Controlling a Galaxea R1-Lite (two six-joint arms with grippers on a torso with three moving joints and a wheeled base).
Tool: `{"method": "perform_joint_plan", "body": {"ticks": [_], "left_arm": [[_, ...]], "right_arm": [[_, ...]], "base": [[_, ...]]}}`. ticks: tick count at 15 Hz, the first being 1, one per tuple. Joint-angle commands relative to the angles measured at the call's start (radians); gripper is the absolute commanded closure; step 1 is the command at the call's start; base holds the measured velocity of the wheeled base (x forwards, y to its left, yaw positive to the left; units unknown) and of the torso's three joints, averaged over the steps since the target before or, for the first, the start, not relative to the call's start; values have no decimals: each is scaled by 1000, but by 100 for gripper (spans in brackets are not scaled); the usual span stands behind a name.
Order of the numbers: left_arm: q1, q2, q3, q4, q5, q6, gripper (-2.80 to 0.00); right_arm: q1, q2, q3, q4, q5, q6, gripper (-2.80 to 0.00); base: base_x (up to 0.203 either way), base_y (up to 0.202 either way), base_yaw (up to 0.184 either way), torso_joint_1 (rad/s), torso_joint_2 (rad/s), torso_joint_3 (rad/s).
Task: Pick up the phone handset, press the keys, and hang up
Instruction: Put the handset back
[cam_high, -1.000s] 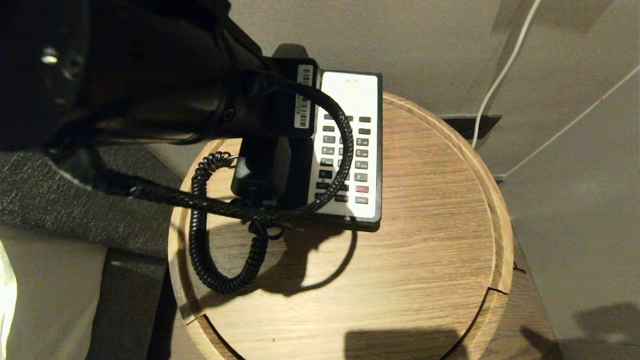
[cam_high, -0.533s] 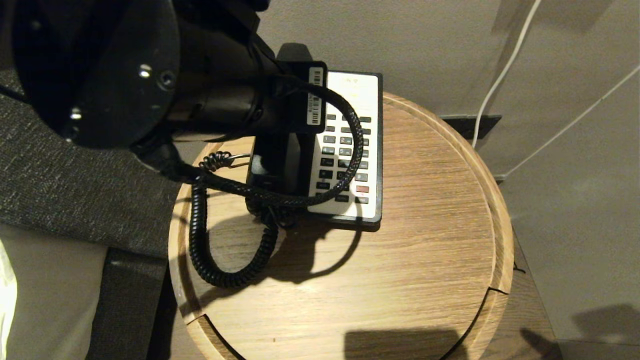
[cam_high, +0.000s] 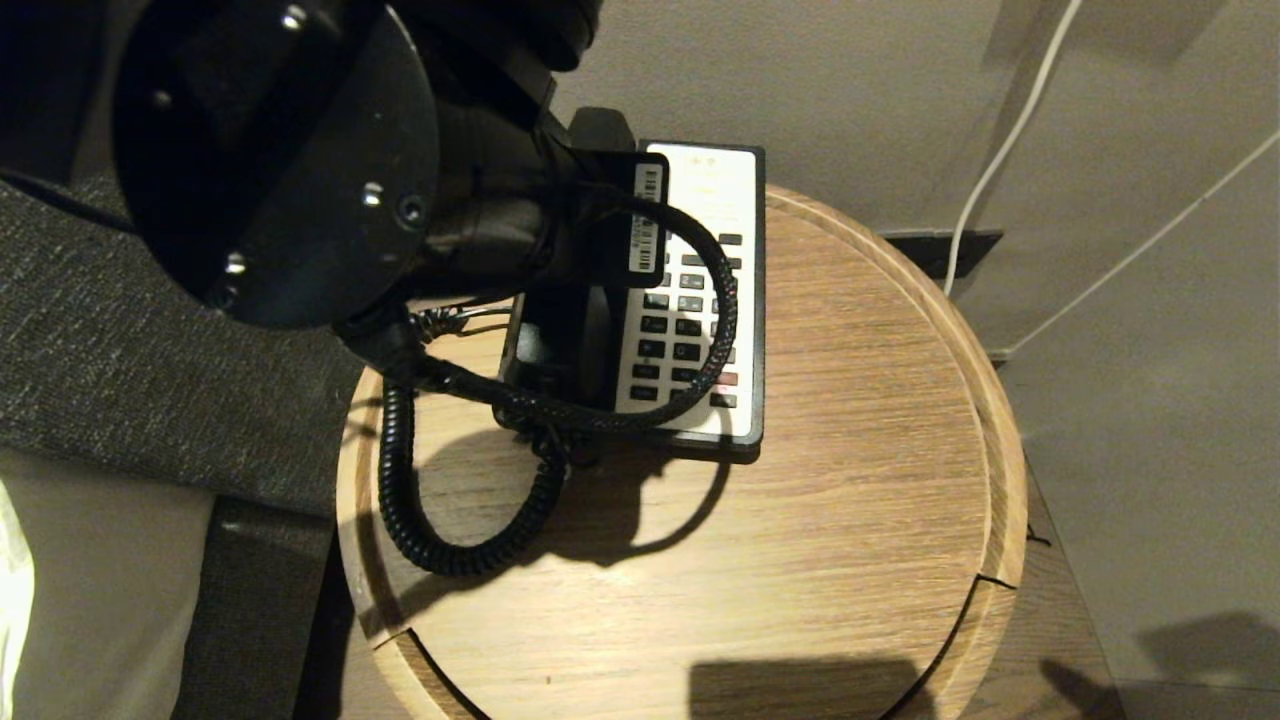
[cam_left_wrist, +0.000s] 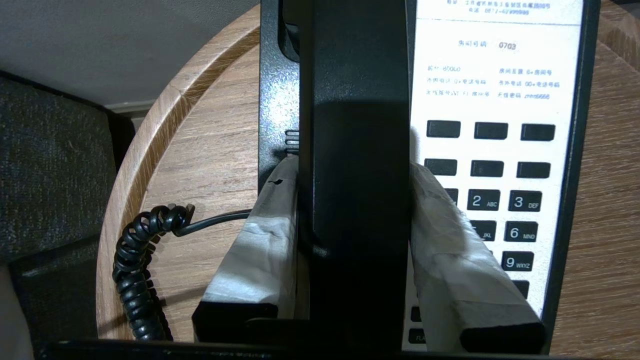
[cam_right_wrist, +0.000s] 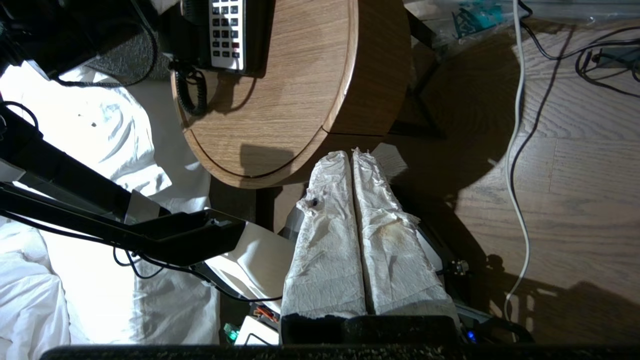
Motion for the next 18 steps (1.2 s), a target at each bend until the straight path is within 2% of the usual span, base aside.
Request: {"method": "perform_joint_plan", "body": {"ticks": [1, 2, 5, 10, 11, 13, 14, 15, 18], "left_arm": [[-1, 0, 13, 6, 5, -3, 0], [-1, -3, 36, 6, 6, -3, -280], [-1, -12, 47, -36, 4, 2, -280], [-3, -76, 31, -23, 2, 6, -280], [-7, -108, 37, -8, -1, 2, 0], [-34, -167, 52, 3, -8, -22, 0], [-85, -190, 57, 9, -13, -42, 0], [-142, -225, 73, 29, -13, -76, 0], [-181, -312, 104, 117, 10, -185, 0]], "right_arm": [[0, 4, 0, 5, -2, 3, 0], [0, 4, 0, 5, -2, 3, 0], [0, 2, 8, 4, 2, 3, 0], [-1, -9, 38, 10, 7, 3, 0], [0, -13, 57, 9, 6, 3, 0], [0, -20, 94, 9, 6, 3, 0], [0, -25, 113, 9, 7, -2, 0], [-1, -28, 129, 10, 6, -15, 0], [-1, -41, 161, 10, 3, -17, 0]], "base": [[0, 0, 0, 0, 0, 0], [0, 0, 0, 0, 0, 0], [0, 0, 0, 0, 0, 0], [0, 0, 0, 0, 0, 0], [0, 0, 0, 0, 0, 0], [0, 0, 0, 0, 0, 0], [0, 0, 0, 0, 0, 0], [0, 0, 0, 0, 0, 0], [0, 0, 0, 0, 0, 0]]}}
